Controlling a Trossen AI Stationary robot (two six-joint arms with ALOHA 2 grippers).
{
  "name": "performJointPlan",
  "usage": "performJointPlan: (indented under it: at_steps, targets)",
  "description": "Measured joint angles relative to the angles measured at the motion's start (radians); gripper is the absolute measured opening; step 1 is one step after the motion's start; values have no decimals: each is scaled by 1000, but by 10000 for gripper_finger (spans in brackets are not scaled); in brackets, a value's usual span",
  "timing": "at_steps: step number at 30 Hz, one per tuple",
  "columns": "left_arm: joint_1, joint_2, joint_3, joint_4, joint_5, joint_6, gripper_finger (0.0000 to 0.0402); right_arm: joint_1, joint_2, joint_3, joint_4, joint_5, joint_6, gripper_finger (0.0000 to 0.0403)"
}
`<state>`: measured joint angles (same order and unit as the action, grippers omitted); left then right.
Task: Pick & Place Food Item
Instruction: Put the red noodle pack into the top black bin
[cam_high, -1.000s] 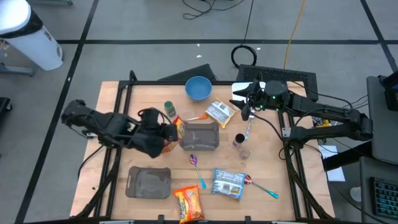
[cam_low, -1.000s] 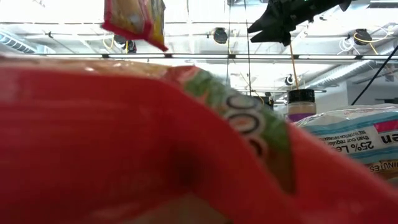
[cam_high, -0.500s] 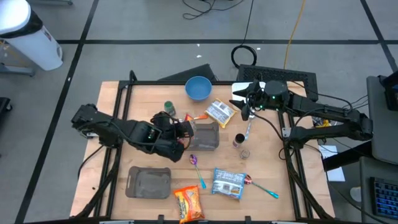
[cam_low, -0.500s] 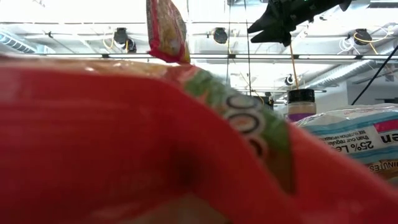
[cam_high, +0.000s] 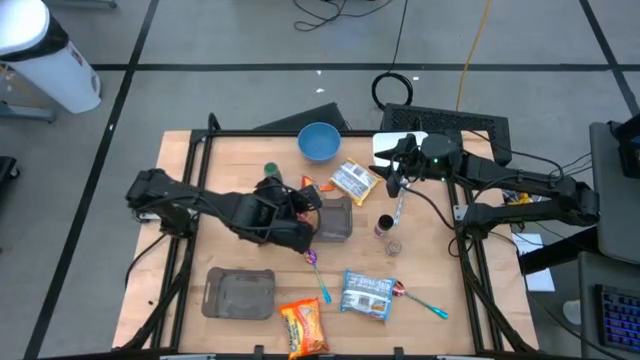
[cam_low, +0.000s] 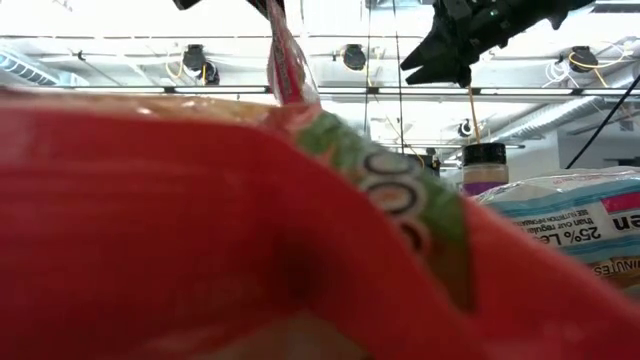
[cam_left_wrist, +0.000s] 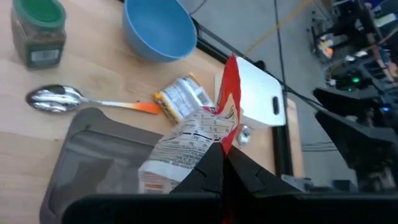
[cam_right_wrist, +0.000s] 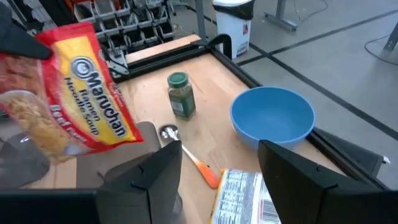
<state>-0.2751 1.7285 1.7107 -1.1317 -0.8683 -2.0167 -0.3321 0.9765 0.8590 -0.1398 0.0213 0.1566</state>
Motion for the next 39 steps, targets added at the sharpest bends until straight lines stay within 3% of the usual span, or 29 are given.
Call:
performJointPlan:
  at_steps: [25, 39]
  targets:
    - [37, 67, -1, -178, 136, -151, 0, -1, -1, 0, 2, 3, -49, 208]
    - [40, 109, -1, -186, 143, -185, 0, -1, -1, 0, 1, 3, -65, 208]
